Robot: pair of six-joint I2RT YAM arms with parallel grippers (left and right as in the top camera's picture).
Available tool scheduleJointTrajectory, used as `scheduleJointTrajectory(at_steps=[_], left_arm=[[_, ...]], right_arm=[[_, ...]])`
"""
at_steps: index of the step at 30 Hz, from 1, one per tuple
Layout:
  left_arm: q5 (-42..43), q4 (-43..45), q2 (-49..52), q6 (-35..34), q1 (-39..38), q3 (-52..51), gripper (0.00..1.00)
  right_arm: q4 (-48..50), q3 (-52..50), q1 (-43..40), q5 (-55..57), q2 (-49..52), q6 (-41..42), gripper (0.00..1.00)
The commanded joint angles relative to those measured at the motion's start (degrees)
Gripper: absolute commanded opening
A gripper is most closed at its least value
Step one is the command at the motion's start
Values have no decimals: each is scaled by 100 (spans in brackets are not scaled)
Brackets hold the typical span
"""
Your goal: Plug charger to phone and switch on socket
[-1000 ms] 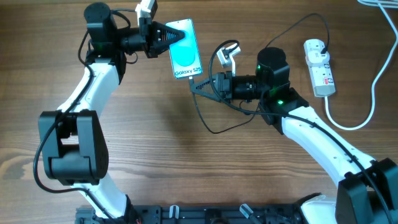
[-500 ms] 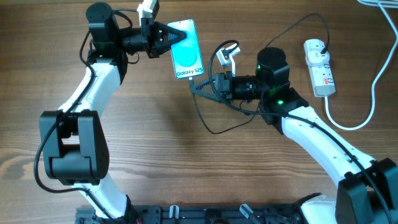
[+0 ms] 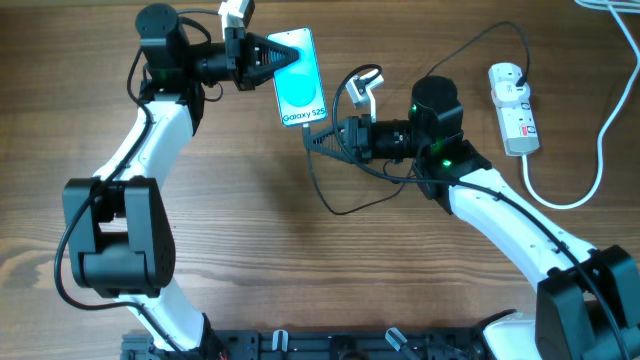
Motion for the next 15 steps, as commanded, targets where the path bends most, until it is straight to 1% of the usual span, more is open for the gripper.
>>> scheduleJointTrajectory(at_steps=[1,5,8,10,15], left_arm=[[463,42,-39,258,-44,72,4],[470,44,-39,431,-57,72,4],[470,44,-39,442,-149,72,4],[470,44,-39,444,-289,72,4],[472,44,-39,551,-332,72,4]], right_arm=[[273,59,-192,31,46,-210,5],[415,59,-391,-278,46,-472,4],[525,59,-402,-291,46,-476,4],[640,59,-400,-286,46,-619,5],[605,59,-402,-389,46,-664,12]])
